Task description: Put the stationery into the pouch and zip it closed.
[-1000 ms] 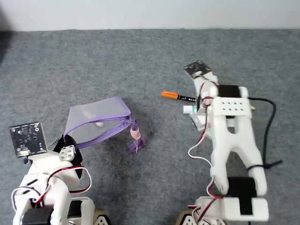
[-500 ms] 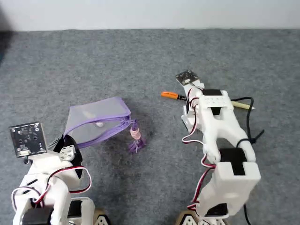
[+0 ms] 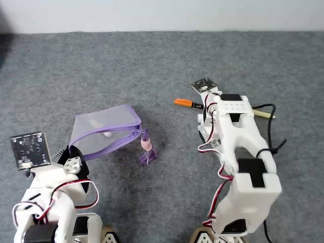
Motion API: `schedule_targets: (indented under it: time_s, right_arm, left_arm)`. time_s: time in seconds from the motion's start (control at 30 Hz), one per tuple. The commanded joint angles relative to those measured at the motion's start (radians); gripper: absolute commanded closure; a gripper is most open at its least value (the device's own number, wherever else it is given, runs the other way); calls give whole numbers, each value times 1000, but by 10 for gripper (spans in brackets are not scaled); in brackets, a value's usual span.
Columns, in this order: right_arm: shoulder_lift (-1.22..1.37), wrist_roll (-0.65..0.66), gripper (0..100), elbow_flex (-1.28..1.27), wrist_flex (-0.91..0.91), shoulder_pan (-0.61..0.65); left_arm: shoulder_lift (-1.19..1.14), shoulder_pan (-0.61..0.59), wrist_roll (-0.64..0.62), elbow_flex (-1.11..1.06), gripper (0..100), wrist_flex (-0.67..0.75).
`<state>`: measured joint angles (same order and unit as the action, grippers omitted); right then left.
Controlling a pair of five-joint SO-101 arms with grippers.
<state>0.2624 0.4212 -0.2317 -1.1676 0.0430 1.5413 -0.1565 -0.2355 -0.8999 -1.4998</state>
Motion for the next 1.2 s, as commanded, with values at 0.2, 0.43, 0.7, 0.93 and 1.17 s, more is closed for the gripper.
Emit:
schedule_targets:
  time_s: [0.2, 0.43, 0.7, 0.93, 1.17]
  right_arm:
    - [-351, -18, 991, 26, -314, 59]
    - [-591, -137, 991, 26, -490, 142]
    - [-852, -290, 991, 26, -573, 372]
    - [-1006, -509, 991, 26, -479, 544]
    - [-1119, -555, 991, 14, -119, 769]
  left_arm:
    - [-20, -8, -12, 54, 989, -6]
    - [-38, -3, -55, 94, 989, -6]
    - [-293, 0, -104, 283, 989, -26]
    - [-373, 0, -104, 298, 989, -26]
    - [-374, 0, -104, 295, 989, -26]
